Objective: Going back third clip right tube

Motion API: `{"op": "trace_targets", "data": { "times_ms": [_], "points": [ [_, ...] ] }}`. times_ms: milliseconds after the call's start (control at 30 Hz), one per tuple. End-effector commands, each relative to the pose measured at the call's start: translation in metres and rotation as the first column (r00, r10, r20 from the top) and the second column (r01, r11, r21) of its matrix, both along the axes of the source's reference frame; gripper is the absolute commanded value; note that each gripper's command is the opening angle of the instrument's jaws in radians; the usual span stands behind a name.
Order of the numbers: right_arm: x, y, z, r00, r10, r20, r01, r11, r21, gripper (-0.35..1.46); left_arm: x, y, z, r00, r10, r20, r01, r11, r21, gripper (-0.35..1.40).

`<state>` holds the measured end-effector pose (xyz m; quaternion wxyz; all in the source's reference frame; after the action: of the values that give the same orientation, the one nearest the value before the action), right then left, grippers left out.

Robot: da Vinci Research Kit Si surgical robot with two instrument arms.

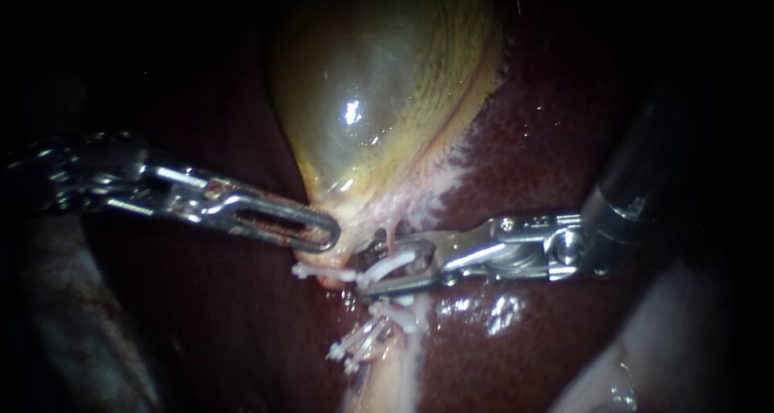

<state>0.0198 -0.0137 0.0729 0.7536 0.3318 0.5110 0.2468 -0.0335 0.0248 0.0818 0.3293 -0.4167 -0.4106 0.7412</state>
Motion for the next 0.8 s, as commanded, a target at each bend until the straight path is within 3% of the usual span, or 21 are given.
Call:
{"op": "trace_targets", "data": {
  "times_ms": [33, 400, 800],
  "points": [
    [0.0000, -0.0001, -0.0003, 1.0000, -0.001, -0.002, 0.001, 1.000, 0.001, 0.44, 0.0000, 0.0000, 0.0000, 1.0000, 0.000, 0.000, 0.000, 1.000, 0.000, -0.35],
    [-0.0003, -0.0006, -0.0011, 1.0000, -0.004, -0.008, 0.004, 1.000, 0.001, 0.51, 0.0000, 0.0000, 0.0000, 1.0000, 0.000, 0.000, 0.000, 1.000, 0.000, -0.35],
    [-0.0016, 0.0000, -0.0013, 0.9999, 0.013, -0.001, -0.013, 1.000, -0.005, 0.51, 0.0000, 0.0000, 0.0000, 1.0000, 0.000, 0.000, 0.000, 1.000, 0.000, -0.35]
  ]
}}
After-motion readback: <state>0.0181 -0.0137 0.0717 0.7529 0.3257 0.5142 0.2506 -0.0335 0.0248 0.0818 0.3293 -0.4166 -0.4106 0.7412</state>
